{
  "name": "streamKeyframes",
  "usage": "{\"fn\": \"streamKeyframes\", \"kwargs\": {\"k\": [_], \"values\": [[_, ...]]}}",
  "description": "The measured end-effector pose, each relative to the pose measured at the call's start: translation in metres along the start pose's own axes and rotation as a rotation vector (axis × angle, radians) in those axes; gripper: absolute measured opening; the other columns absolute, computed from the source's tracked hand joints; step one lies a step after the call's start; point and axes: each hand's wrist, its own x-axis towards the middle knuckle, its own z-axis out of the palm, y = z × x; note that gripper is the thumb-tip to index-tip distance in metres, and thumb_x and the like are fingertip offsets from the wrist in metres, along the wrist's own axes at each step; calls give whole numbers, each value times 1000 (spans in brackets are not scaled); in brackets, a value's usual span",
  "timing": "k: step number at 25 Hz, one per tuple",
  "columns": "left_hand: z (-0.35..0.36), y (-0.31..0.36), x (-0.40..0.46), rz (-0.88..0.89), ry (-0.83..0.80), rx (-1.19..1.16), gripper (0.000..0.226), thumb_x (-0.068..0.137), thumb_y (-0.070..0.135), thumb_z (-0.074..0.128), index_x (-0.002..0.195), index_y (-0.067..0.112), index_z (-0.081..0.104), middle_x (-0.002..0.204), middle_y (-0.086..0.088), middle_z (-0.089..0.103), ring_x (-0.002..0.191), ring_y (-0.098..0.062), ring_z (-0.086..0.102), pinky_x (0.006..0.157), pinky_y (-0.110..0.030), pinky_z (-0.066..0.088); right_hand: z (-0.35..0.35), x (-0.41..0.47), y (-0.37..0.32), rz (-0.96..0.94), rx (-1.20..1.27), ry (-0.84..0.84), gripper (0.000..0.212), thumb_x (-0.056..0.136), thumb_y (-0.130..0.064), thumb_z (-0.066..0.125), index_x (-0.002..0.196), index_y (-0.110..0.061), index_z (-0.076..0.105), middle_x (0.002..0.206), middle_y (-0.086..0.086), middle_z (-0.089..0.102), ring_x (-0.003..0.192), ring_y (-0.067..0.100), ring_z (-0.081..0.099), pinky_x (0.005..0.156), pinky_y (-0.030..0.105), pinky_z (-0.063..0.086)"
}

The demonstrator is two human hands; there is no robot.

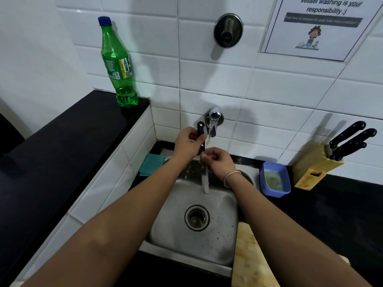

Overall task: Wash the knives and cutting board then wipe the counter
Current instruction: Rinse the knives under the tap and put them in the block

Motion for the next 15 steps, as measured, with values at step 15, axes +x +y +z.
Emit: {"fn": "streamKeyframes", "kwargs": {"k": [15], "values": [[1,-3,4,-105,-120,-106,19,84,14,80,89,13,61,79,-5,64,76,-20,63,69,-35,58,-11,-12,15,58,-221,29,32,78,-22,82,103,-23,62,84,-3,64,75,12,62,68,12,48]]}}
